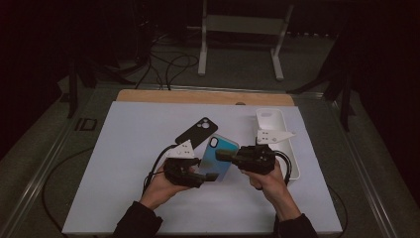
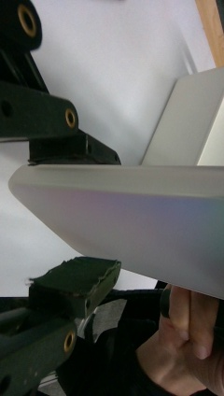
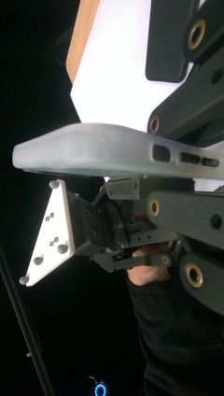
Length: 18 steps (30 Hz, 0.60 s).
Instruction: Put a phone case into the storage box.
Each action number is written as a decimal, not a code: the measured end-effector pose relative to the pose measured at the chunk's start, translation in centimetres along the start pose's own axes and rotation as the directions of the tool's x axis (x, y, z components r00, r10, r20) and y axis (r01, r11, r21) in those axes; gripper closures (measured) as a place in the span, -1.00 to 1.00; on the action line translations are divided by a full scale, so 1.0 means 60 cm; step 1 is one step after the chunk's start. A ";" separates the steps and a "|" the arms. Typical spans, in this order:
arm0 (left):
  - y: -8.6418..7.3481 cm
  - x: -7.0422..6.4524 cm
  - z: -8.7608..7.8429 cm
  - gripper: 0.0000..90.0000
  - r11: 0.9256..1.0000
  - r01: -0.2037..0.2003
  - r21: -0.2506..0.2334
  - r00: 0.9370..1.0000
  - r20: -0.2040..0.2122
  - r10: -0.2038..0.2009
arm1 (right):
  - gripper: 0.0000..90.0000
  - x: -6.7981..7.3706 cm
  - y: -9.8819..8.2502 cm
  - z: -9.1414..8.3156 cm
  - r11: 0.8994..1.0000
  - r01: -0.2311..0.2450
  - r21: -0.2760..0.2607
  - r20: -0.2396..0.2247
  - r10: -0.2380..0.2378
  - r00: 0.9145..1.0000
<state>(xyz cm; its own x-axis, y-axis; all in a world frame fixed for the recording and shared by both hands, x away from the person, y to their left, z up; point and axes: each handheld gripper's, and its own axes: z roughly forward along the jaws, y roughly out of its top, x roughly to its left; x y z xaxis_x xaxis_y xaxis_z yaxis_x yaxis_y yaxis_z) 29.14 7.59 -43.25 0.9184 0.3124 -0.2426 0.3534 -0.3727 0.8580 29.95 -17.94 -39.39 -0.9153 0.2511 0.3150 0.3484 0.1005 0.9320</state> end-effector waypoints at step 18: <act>-0.011 -0.002 -0.001 0.79 0.999 -0.052 0.006 0.998 0.038 0.051 | -0.01 0.002 -0.002 0.005 0.993 0.053 0.102 0.098 -0.063 0.993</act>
<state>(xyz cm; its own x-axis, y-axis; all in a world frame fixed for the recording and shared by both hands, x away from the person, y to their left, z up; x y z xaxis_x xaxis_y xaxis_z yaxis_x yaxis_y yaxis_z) 28.78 7.84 -43.78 0.9414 0.2598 -0.2149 0.3065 -0.3940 0.8665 29.86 -17.63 -39.49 -0.9111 0.3372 0.2369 0.3186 0.2117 0.9240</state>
